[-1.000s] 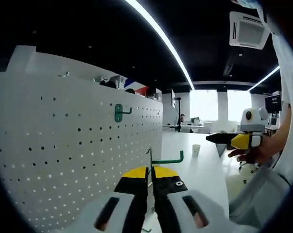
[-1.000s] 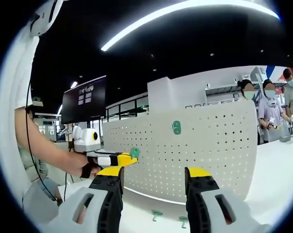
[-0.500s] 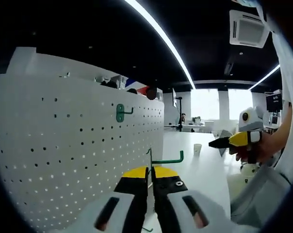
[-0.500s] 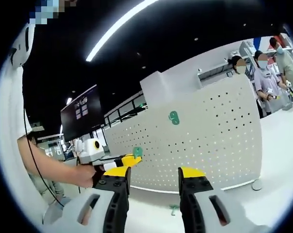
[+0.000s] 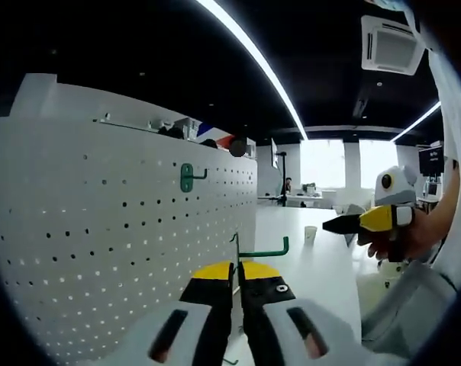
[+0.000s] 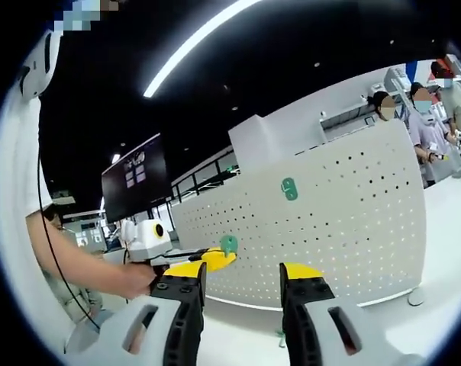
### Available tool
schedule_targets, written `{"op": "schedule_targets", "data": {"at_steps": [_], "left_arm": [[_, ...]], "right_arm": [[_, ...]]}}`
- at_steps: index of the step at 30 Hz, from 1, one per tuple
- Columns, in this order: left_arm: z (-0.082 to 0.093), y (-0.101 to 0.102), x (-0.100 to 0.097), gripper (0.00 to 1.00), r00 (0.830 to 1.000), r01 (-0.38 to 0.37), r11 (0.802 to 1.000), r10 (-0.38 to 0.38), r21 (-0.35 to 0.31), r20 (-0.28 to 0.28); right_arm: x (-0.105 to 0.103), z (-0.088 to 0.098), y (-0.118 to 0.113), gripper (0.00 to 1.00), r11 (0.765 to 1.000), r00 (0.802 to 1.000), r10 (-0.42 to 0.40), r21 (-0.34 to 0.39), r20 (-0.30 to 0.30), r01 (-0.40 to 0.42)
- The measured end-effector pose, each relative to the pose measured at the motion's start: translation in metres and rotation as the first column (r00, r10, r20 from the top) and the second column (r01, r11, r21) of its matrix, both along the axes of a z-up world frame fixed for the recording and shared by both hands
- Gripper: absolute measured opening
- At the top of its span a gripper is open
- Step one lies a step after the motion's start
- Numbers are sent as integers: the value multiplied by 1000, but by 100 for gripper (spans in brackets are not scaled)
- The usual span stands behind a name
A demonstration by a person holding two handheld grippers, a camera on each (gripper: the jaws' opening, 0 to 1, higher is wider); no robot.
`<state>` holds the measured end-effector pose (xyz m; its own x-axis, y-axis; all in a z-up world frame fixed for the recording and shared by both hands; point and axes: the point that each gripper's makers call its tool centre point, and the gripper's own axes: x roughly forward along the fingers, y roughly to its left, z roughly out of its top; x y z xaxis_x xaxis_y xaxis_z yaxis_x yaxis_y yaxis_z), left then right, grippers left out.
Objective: Insert the hook assembly into the mounting plate slot until the hook locks in place.
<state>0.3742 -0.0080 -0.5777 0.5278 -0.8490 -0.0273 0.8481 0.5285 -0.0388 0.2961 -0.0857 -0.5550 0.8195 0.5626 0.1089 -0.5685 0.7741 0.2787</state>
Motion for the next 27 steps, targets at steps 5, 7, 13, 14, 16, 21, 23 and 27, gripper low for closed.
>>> {"op": "schedule_targets", "data": {"at_steps": [5, 7, 13, 14, 16, 21, 23, 27], "left_arm": [[0, 0, 0, 2, 1000, -2, 1000, 2, 1, 0], [-1, 0, 1, 2, 1000, -3, 1000, 3, -1, 0], [0, 0, 0, 2, 1000, -5, 1000, 5, -1, -2], [-1, 0, 0, 2, 1000, -6, 1000, 6, 0, -2], [0, 0, 0, 2, 1000, -6, 1000, 6, -1, -2], [0, 1, -1, 2, 1000, -8, 1000, 8, 1, -2], [1, 1, -1, 2, 1000, -8, 1000, 8, 0, -1], [1, 2, -1, 2, 1000, -8, 1000, 8, 1, 0]], "right_arm": [[4, 1, 10, 32, 1000, 1000, 22, 5, 4, -22], [7, 2, 13, 32, 999, 1000, 31, 11, 4, -31], [13, 3, 23, 30, 999, 999, 43, 3, 13, -44], [14, 4, 25, 29, 999, 999, 47, 8, 14, -47], [17, 5, 29, 29, 999, 999, 48, 7, 18, -49], [23, 9, 35, 28, 998, 998, 53, 13, 26, -53], [25, 8, 36, 28, 999, 999, 47, 18, 26, -47], [31, 8, 42, 28, 999, 999, 49, 18, 24, -49]]}}
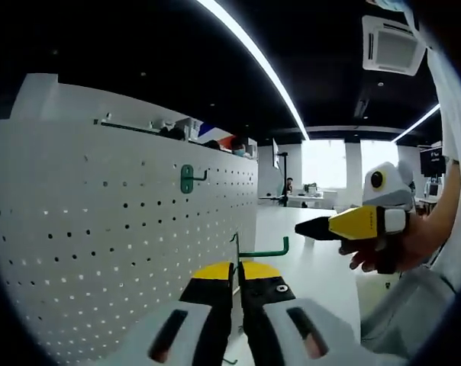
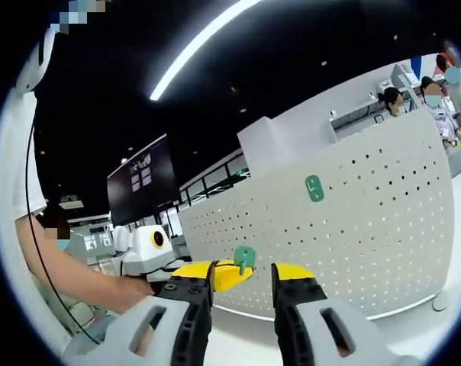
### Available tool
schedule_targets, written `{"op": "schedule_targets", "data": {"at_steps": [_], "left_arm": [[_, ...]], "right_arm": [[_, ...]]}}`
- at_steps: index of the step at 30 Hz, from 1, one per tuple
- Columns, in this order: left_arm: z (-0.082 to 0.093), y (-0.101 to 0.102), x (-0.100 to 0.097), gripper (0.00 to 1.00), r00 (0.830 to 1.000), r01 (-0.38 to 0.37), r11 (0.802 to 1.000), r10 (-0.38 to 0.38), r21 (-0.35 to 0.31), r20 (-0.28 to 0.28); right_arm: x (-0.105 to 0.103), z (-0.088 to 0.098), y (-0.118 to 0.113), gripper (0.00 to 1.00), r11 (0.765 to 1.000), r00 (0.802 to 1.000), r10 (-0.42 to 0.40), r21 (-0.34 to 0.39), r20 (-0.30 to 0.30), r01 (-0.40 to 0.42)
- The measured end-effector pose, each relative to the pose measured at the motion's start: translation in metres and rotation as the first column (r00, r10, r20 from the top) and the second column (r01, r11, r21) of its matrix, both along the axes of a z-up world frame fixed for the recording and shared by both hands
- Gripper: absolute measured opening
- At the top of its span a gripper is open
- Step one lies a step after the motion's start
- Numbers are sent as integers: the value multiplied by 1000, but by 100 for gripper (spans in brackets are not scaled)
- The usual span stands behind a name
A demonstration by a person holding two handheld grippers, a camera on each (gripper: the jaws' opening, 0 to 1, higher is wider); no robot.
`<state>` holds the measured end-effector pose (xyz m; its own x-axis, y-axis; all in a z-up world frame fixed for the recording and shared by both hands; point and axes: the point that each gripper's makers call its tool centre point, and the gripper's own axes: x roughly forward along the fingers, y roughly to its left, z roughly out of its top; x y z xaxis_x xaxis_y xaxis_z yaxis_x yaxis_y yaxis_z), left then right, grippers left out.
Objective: Insert the hook assembly into the mounting plate slot until the hook locks in place.
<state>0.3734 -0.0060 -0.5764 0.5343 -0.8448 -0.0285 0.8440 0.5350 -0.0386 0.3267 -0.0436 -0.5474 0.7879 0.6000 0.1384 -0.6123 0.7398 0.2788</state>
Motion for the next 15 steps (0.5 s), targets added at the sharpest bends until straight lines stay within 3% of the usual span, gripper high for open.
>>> {"op": "schedule_targets", "data": {"at_steps": [15], "left_arm": [[1, 3, 0, 2, 1000, -9, 1000, 9, -1, -1]], "right_arm": [[16, -1, 26, 19, 999, 1000, 23, -43, 14, -22]]}}
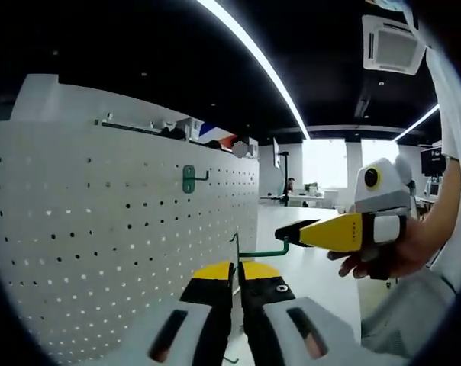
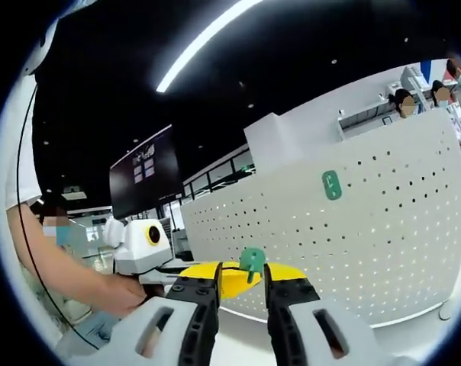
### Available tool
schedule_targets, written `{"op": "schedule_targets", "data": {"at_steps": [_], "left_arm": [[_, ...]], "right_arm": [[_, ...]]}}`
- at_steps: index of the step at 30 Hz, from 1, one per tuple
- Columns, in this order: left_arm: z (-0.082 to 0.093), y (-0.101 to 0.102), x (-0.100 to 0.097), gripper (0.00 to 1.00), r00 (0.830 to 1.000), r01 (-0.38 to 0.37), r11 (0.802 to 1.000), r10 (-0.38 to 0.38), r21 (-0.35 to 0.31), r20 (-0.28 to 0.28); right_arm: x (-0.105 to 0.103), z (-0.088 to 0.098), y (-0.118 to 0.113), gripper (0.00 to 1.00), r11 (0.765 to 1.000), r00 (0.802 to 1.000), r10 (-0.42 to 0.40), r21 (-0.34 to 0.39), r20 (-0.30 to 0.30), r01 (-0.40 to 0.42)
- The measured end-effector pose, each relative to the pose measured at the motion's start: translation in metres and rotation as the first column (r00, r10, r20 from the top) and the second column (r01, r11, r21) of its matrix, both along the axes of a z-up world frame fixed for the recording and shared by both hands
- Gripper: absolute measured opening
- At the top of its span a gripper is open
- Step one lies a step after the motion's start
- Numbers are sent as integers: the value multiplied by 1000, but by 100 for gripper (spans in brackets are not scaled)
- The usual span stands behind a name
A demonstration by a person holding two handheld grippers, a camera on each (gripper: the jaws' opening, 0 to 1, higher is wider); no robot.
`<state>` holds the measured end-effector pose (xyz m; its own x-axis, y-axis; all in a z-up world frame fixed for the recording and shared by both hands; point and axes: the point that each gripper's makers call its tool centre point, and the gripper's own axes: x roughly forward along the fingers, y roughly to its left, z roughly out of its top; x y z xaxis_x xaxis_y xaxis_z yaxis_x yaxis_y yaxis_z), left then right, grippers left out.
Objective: Insert the hook assembly into the mounting plate slot until the hook locks in place.
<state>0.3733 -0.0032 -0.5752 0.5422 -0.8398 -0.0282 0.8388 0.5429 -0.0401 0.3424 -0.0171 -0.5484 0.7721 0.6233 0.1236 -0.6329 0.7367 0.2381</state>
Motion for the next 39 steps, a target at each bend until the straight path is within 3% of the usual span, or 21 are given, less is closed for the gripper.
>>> {"op": "schedule_targets", "data": {"at_steps": [14, 39], "left_arm": [[3, 1, 2, 2, 1000, -9, 1000, 9, -12, 3], [4, 2, 2, 2, 1000, -20, 1000, 20, -10, 10]], "right_arm": [[20, -2, 9, 14, 1000, 1000, -14, -6, -12, 14], [28, -8, 16, 4, 1000, 999, -12, -20, -33, 11]]}}
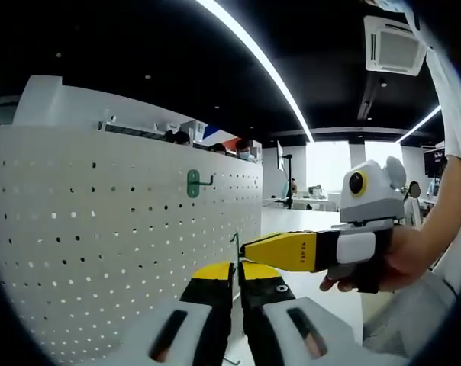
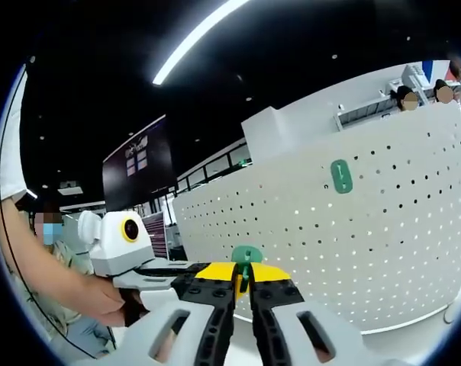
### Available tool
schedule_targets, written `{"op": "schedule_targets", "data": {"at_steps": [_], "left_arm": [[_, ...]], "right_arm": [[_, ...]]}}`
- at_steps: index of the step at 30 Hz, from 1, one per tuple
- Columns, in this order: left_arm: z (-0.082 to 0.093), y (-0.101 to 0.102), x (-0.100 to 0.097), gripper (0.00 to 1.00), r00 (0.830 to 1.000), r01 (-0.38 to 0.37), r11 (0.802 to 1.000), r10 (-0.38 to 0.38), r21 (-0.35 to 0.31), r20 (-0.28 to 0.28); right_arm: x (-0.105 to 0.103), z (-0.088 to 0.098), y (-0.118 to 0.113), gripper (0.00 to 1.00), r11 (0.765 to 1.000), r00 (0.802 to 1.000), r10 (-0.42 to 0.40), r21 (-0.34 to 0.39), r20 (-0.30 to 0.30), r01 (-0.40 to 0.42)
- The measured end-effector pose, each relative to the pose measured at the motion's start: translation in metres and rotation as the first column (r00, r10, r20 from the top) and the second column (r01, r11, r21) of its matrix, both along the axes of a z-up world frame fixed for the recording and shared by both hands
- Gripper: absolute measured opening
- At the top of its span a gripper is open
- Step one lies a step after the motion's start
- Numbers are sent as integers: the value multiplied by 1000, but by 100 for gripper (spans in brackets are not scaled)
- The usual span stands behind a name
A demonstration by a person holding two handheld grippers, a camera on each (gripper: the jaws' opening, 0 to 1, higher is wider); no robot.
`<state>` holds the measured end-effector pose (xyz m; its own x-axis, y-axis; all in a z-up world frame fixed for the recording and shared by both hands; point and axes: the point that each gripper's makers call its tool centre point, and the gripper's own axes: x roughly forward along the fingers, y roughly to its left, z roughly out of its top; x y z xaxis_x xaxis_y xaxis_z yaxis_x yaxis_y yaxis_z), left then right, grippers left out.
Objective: Insert the hook assembly into the mounting plate slot until the hook locks in place.
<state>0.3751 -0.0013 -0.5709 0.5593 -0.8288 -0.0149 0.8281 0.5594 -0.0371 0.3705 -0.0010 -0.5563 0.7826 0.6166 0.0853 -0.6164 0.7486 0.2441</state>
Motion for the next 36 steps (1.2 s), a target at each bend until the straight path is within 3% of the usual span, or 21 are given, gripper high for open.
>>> {"op": "schedule_targets", "data": {"at_steps": [10, 21, 36], "left_arm": [[-1, -1, -1, 2, 1000, 4, 1000, -4, 23, 13], [0, -2, -2, 2, 1000, 4, 999, -5, 34, 29], [-5, -2, -1, 5, 1000, 5, 999, -5, 47, 11]], "right_arm": [[-1, -1, -1, 2, 999, 1000, -19, -31, 16, 19], [-1, 0, -2, 1, 1000, 1000, -10, -23, -4, 10], [-2, -2, -1, 0, 999, 1000, -2, -33, -28, 1]]}}
